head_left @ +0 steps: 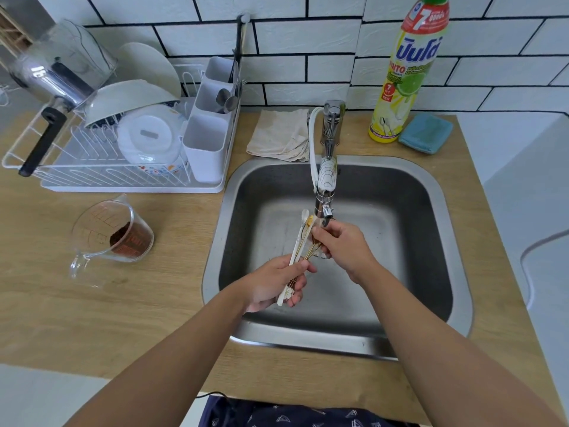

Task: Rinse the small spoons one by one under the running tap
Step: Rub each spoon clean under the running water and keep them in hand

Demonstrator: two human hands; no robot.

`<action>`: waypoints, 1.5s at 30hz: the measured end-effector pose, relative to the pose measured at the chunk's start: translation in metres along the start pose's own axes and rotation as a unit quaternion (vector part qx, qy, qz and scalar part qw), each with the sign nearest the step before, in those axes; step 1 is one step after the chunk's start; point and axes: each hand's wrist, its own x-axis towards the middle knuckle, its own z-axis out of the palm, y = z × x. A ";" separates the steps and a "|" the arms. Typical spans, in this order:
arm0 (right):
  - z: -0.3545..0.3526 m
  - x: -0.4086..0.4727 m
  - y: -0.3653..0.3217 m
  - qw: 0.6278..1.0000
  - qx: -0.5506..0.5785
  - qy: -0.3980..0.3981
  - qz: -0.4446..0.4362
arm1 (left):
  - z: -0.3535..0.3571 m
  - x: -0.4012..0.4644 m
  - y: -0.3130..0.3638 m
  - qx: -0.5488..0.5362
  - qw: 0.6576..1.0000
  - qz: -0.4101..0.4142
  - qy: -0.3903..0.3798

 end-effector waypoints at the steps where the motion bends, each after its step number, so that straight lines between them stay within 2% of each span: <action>1: 0.000 0.000 0.001 1.000 -0.002 0.009 -0.001 | 0.001 0.000 0.000 -0.009 1.000 0.000 -0.003; 8: -0.002 0.000 0.004 0.999 0.019 -0.017 0.036 | -0.005 -0.003 0.000 -0.013 0.999 -0.012 -0.028; 12: 0.002 -0.002 0.001 1.000 0.008 -0.001 0.012 | -0.005 -0.004 0.002 0.001 0.999 -0.017 -0.042; 23: 0.000 0.001 -0.009 0.999 0.046 -0.010 -0.008 | -0.003 0.000 0.001 -0.021 0.999 -0.013 -0.032; 30: -0.002 0.001 -0.006 0.999 0.009 0.026 0.021 | -0.004 -0.005 0.002 -0.010 0.999 -0.019 -0.029; 33: 0.002 0.002 -0.007 0.999 -0.009 0.032 0.000 | -0.003 -0.008 0.003 0.010 0.999 -0.019 -0.027; 39: 0.005 0.004 -0.011 1.000 0.009 0.004 -0.005 | -0.003 -0.009 0.000 0.016 0.999 -0.030 -0.020; 41: 0.005 0.004 -0.012 1.000 0.001 0.002 0.008 | -0.004 -0.008 0.001 0.079 0.996 -0.030 0.002; 42: 0.006 0.004 -0.012 1.000 -0.003 0.007 0.019 | -0.004 -0.005 0.003 0.157 0.987 -0.023 0.029; 43: 0.006 0.004 -0.012 0.999 -0.004 0.015 0.032 | -0.003 -0.003 0.006 0.261 0.963 -0.010 0.066; 44: 0.006 0.004 -0.011 0.999 -0.001 0.020 0.045 | -0.003 0.000 0.007 0.374 0.921 0.009 0.107; 45: 0.005 0.005 -0.010 0.998 0.009 0.021 0.058 | -0.003 0.002 0.006 0.478 0.864 0.033 0.151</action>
